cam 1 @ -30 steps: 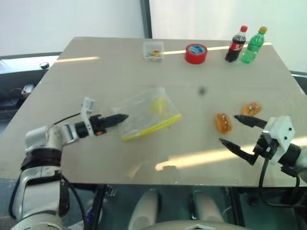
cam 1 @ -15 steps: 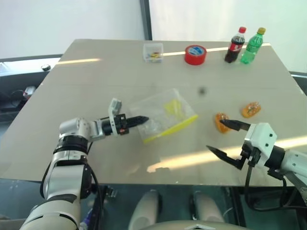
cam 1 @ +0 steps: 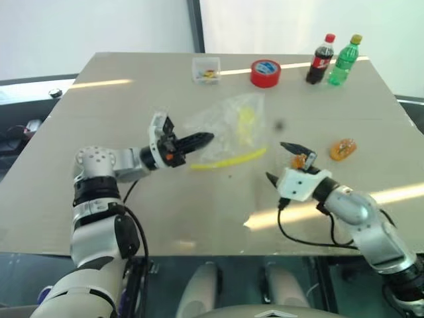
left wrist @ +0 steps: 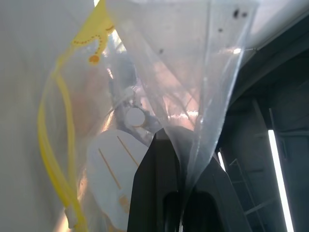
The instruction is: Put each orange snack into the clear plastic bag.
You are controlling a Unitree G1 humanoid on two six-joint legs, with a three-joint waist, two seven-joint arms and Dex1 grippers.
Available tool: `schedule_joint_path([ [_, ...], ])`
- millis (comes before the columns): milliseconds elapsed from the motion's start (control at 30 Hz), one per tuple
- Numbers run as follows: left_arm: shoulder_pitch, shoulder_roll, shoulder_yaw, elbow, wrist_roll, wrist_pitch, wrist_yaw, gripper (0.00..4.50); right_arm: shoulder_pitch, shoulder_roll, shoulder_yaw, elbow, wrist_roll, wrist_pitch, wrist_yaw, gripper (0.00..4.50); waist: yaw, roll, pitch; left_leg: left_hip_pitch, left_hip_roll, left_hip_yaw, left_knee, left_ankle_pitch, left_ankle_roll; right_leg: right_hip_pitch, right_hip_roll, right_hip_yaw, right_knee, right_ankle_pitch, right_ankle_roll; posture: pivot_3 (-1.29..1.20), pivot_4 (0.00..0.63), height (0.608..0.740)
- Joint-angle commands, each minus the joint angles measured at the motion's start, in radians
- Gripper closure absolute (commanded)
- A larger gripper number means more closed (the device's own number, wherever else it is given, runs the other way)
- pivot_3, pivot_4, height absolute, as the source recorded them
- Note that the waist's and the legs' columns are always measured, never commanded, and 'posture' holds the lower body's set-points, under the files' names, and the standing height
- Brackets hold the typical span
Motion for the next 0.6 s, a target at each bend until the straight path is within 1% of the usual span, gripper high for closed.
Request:
schedule_joint_path([
  [33, -0.031, -0.012, 0.045, -0.012, -0.142, 0.006, 0.128, 4.42, -0.05, 0.06, 0.023, 0.043, -0.077, -0.031, -0.048, 0.0, -0.003, 0.0, 0.0, -0.001, 0.0, 0.001, 0.0, 0.0, 0.0, -0.001, 0.0, 0.001, 0.0, 0.0, 0.0, 0.0, 0.15, 0.74],
  [167, -0.04, -0.031, 0.089, -0.001, -0.247, 0.006, 0.262, 4.42, -0.108, 0.202, 0.017, 0.139, -0.122, 0.02, -0.143, 0.0, -0.008, -0.001, 0.0, -0.002, 0.001, 0.002, 0.0, 0.001, -0.001, -0.004, 0.0, 0.002, 0.002, 0.0, 0.0, 0.0, 0.15, 0.74],
  [233, -0.045, -0.042, 0.114, 0.011, -0.291, 0.006, 0.323, 4.42, -0.134, 0.247, 0.018, 0.189, -0.155, 0.029, -0.184, 0.0, -0.008, -0.001, 0.0, -0.002, 0.001, 0.002, -0.001, 0.001, -0.002, -0.005, 0.0, 0.002, 0.003, 0.0, 0.0, 0.0, 0.15, 0.74],
  [433, -0.058, -0.069, 0.175, 0.023, -0.385, 0.006, 0.472, 4.42, -0.19, 0.343, 0.035, 0.302, -0.168, 0.003, -0.251, 0.0, -0.009, -0.001, 0.0, -0.002, 0.001, 0.002, -0.001, 0.001, -0.002, -0.005, 0.0, 0.003, 0.003, 0.0, 0.0, 0.0, 0.15, 0.74],
  [600, -0.058, -0.095, 0.205, 0.015, -0.467, -0.008, 0.581, 4.42, -0.214, 0.391, 0.046, 0.356, -0.197, -0.003, -0.291, 0.0, -0.01, -0.001, 0.0, -0.002, 0.001, 0.002, -0.001, 0.001, -0.002, -0.006, 0.0, 0.003, 0.003, 0.0, 0.0, 0.0, 0.15, 0.74],
])
